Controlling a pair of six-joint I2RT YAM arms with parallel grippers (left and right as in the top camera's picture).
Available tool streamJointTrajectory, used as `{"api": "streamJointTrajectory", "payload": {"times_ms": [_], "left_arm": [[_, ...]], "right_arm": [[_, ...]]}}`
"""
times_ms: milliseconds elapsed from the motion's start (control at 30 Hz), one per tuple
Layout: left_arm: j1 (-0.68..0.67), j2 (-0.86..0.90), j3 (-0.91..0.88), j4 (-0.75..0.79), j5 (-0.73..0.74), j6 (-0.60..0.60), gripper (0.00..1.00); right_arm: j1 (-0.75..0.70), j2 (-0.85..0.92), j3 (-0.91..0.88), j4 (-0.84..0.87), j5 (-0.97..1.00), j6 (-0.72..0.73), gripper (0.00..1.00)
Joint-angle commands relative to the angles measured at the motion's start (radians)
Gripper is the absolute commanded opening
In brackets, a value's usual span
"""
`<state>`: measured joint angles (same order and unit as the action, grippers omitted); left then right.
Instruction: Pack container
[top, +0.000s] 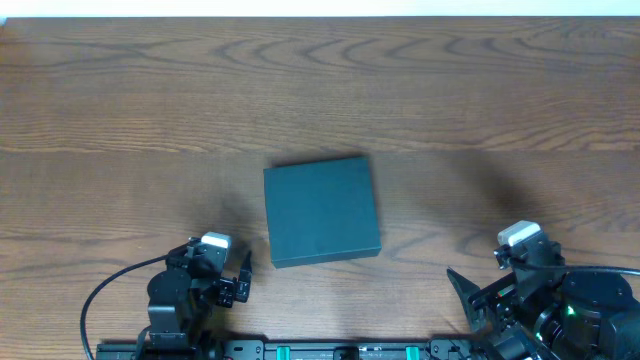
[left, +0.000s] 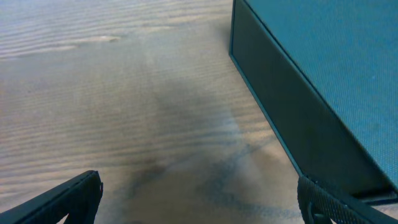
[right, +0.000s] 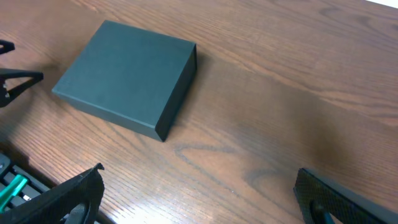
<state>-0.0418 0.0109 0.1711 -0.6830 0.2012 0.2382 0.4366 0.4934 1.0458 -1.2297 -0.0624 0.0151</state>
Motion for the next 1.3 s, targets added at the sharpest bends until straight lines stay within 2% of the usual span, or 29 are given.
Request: {"api": "streamJointTrajectory", "payload": {"times_ms": [0,300,833,967,1100,1267], "left_arm": [[0.004,-0.009,-0.009,0.014,-0.016,0.016,0.98],[0.061,-0.008,-0.01,0.014,-0.015,0.015,0.99],[0.061,-0.008,-0.01,0.014,-0.015,0.015,0.99],[0.061,-0.008,-0.01,0.014,-0.015,0.015,0.99],[0.061,-0.008,-0.01,0.014,-0.015,0.015,0.98],[0.061,-0.008,-0.01,0.014,-0.015,0.016,0.99]], "right_arm": [[0.009,-0.003,0.0,0.002,0.006,0.014,0.99],[0.009,-0.003,0.0,0.002,0.006,0.014,0.99],[0.009,-0.003,0.0,0.0,0.006,0.014,0.99],[-0.018,-0.022,-0.005,0.098,0.029,0.043,0.99],[-0.095,-0.073,-0.101,0.222,0.113,0.044,0.99],[-0.166,-0.207,-0.367,0.385,0.124,0.043,0.99]]}}
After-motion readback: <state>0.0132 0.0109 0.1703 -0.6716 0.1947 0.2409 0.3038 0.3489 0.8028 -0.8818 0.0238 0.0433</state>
